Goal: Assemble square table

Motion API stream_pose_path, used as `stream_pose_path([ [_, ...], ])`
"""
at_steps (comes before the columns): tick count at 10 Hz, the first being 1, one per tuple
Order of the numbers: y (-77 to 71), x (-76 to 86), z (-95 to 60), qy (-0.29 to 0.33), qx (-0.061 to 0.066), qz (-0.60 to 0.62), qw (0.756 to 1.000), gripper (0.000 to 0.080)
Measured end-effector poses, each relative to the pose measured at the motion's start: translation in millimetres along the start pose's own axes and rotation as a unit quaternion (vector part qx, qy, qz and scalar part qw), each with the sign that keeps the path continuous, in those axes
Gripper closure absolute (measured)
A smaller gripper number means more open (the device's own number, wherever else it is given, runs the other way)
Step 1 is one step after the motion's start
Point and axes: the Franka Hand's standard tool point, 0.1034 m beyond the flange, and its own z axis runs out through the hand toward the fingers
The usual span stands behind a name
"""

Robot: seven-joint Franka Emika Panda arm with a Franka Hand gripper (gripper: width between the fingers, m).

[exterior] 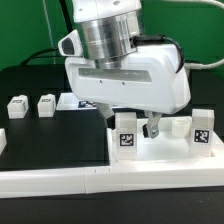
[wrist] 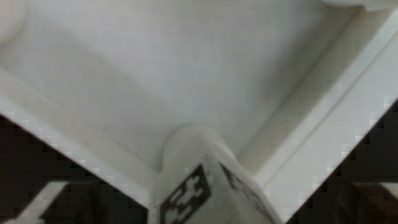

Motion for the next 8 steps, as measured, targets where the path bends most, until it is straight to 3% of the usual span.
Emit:
stream_pose_path([
  [1,0.3,0.5,-0.5,0.0,-0.002,-0.044,0.999,0.0151],
  [2,0.9,4.8,-4.6,0.003,-0.025,-0.152,0.988,0.015],
  [3,-2.3,10.9,-7.8,0.01,-0.04,-0.267,0.963,0.015],
  [4,1.9,16.2,-7.1,0.01,-0.036,-0.309,0.95,0.015],
  [6,4.5,18.4,-5.9,0.015,-0.029,-0.284,0.958,0.0184],
  [8,4.2,18.1,-5.8,0.015,-0.028,-0.27,0.962,0.0456],
])
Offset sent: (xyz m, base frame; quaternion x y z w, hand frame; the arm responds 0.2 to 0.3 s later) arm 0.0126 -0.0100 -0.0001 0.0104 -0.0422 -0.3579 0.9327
